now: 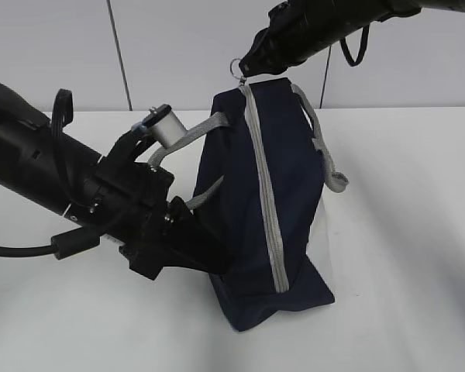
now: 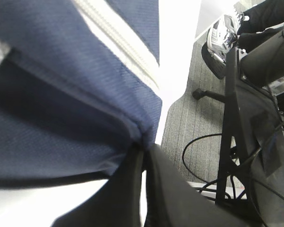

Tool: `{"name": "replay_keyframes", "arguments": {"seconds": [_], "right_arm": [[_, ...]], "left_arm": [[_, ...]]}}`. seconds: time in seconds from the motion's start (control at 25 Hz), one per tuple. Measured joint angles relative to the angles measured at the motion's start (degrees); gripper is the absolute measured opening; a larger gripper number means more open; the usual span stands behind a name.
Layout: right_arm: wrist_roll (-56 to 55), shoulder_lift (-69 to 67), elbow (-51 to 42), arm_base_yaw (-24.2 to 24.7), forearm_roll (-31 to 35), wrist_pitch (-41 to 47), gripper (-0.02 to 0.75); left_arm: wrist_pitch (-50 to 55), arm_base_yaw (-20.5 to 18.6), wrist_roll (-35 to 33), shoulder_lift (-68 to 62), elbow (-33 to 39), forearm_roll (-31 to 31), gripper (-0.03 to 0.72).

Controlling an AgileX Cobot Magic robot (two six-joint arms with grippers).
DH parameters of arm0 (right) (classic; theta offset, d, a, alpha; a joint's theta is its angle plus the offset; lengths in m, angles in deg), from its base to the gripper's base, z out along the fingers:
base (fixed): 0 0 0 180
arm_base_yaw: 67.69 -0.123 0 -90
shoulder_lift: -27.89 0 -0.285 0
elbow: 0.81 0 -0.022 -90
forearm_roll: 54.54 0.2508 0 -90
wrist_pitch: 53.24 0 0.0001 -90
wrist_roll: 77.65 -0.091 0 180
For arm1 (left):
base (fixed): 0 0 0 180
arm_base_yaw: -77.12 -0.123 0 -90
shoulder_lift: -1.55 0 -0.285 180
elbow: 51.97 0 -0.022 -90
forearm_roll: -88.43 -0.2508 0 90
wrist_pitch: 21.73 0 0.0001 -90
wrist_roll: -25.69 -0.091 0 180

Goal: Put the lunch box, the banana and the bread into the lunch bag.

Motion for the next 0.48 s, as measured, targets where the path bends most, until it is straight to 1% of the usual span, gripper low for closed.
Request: {"name": "replay_keyframes", "arguments": {"seconds": [0.12, 0.24, 0.36, 0.4, 0.44, 0.48], "right_arm": [[-0.73, -2.98, 2.41, 0.78, 1.82, 2.31, -0.016], [-1.15, -3.48, 3.46, 1.26, 2.26, 4.07, -0.016], [-1.28, -3.48, 5.02, 1.26, 2.35, 6.41, -0.016], [-1.32, -3.48, 5.51, 1.26, 2.35, 7.19, -0.016], [-1.32, -3.48, 5.84, 1.26, 2.46, 7.89, -0.016], [-1.32, -3.48, 6.12, 1.26, 2.38, 8.58, -0.016]], "left_arm": [[0.02, 0.0, 0.15, 0.0, 0.0, -0.4, -0.004], [0.02, 0.0, 0.21, 0.0, 0.0, -0.52, -0.004], [-0.61, 0.0, 3.3, 0.0, 0.0, -0.76, 0.0], [-0.94, 0.0, 4.95, 0.0, 0.0, -0.83, 0.011], [-1.0, -0.05, 6.29, 0.0, 0.0, -0.94, 0.044], [-1.0, -0.12, 7.23, 0.0, 0.0, -1.08, 0.102]]}}
